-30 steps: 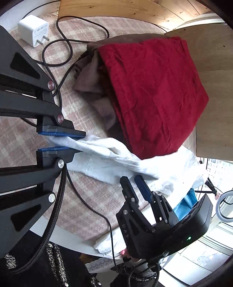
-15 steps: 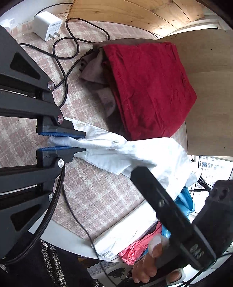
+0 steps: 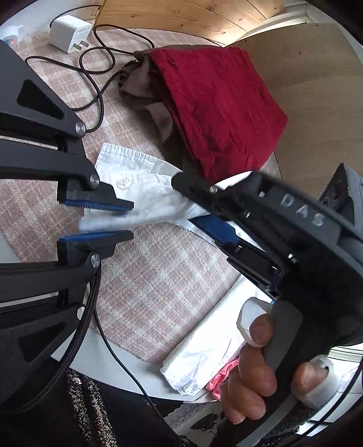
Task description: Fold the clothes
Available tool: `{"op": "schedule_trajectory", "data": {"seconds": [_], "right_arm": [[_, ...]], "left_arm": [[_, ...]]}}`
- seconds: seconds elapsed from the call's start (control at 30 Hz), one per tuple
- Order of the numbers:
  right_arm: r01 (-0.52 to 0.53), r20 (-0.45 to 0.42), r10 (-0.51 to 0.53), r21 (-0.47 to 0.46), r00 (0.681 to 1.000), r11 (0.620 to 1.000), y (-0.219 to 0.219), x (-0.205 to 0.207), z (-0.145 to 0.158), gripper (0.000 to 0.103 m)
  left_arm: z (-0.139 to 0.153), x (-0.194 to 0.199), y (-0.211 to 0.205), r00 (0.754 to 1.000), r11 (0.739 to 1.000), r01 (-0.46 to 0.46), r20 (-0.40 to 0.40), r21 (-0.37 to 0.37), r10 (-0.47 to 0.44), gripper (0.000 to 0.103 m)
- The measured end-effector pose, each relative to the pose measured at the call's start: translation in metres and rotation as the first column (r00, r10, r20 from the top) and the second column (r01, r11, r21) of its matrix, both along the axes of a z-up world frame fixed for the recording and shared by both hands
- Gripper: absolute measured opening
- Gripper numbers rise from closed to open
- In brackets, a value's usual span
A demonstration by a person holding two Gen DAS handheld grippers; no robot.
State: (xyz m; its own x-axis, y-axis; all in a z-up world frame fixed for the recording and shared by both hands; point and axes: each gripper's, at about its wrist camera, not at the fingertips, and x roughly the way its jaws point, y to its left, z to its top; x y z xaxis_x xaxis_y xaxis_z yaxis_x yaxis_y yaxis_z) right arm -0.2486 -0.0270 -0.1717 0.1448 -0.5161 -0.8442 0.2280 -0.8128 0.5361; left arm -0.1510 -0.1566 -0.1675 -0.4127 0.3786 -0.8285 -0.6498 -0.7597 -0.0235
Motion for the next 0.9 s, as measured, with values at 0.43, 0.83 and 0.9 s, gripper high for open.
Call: {"op": "schedule_trajectory", "data": {"seconds": [0.43,0.83,0.9], "right_arm": [[0.003,-0.001,-0.003,-0.086,1.0,0.996,0.009,0.0,0.0,0.015],[0.267,-0.31,-0.231,0.077,0.922,0.961,0.196,0.003,0.04,0.026],[0.316,-0.256,-0.281,0.109,0.925,0.942,0.228,0.0,0.016,0.026]], "left_arm": [[-0.014,-0.021,0.009,1.0,1.0,0.005,-0.013,-0.019,-0.006,0.003],[0.08,-0.099,-0.053,0.987,0.969,-0.148,0.095,0.197,0.132,0.003],[0.096,-0.109,-0.054,0.986,0.965,-0.149,0.101,0.217,0.13,0.003]]}}
